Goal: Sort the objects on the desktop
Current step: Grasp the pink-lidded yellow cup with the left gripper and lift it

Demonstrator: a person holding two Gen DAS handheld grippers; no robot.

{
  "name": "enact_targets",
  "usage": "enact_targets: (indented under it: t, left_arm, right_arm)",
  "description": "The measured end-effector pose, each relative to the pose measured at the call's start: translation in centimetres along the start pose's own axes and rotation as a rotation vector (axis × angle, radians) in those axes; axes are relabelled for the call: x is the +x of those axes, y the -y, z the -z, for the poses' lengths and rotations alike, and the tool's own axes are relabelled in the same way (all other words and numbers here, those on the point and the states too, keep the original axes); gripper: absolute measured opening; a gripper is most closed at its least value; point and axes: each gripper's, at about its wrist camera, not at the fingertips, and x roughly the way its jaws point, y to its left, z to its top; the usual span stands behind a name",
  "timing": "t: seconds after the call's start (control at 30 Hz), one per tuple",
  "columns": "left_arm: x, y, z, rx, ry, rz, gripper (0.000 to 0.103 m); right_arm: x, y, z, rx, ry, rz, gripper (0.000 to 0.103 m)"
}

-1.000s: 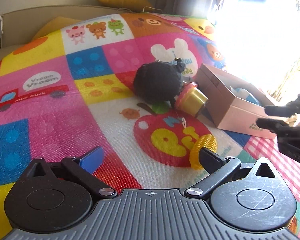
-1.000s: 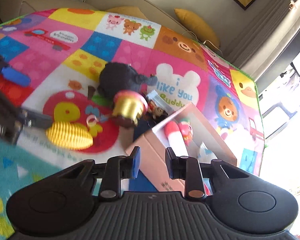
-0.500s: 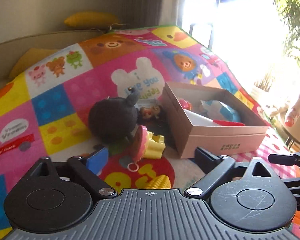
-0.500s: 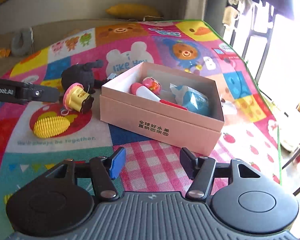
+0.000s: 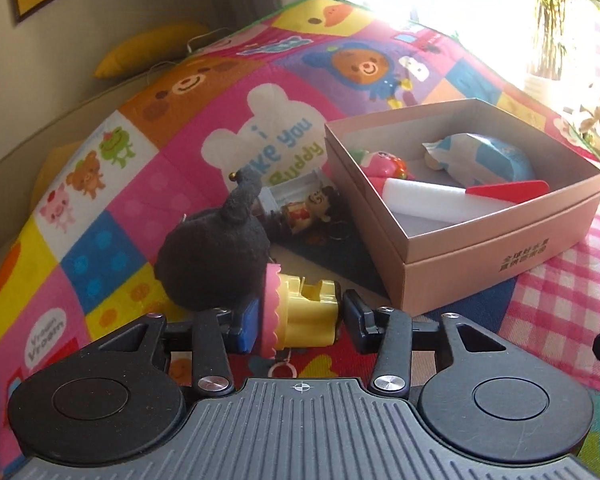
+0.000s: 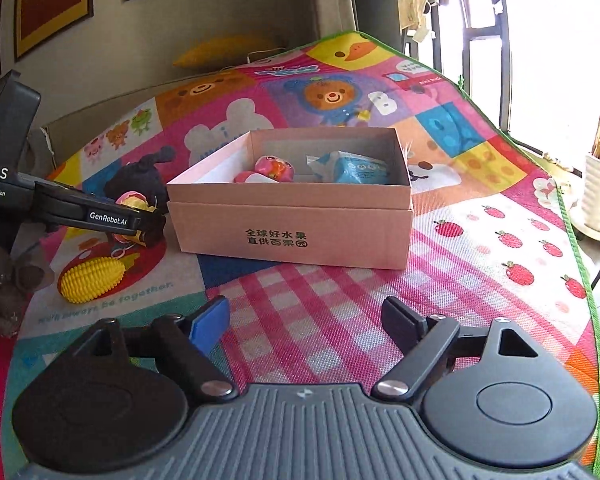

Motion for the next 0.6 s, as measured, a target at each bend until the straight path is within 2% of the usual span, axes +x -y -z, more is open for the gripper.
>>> enact_targets:
  t: [0.1,0.2,0.33,0.43,0.5,0.6]
  left_arm:
    - [-2.5,0.9,0.0,0.088,0.036,-0.030,0.048]
    - [-5.7,3.7,0.7,0.259,0.091,-0.033,0.048]
    - [-8.3,7.6,2.6,0.454,0.130,0.017,0.048]
    - [-9.1,9.9,4.1,0.544,0.132,0.063,0.048]
    - [-9.1,11.0,4.9,0.592,0.137,0.067,0.048]
    - [-9.2,12.0,5.5,0.611,0.152,0.087,0.048]
  right_arm:
    - [-0.1,0.3,0.1,0.020,0.008,-0.012,0.084]
    - [-0.3,0.4,0.2,0.036,0.022,-0.009,0.086]
    - [-1.0,1.1,0.3,0.071,0.035,0.024,0.086]
    - [-1.5,2.0,0.7,0.085,0.032,0.050,0.086]
    - [-1.5,2.6,0.9,0.101,0.019,0.069,0.086]
    - [-1.0,3.9,1.2,0.155,-0.021,0.089,0.086]
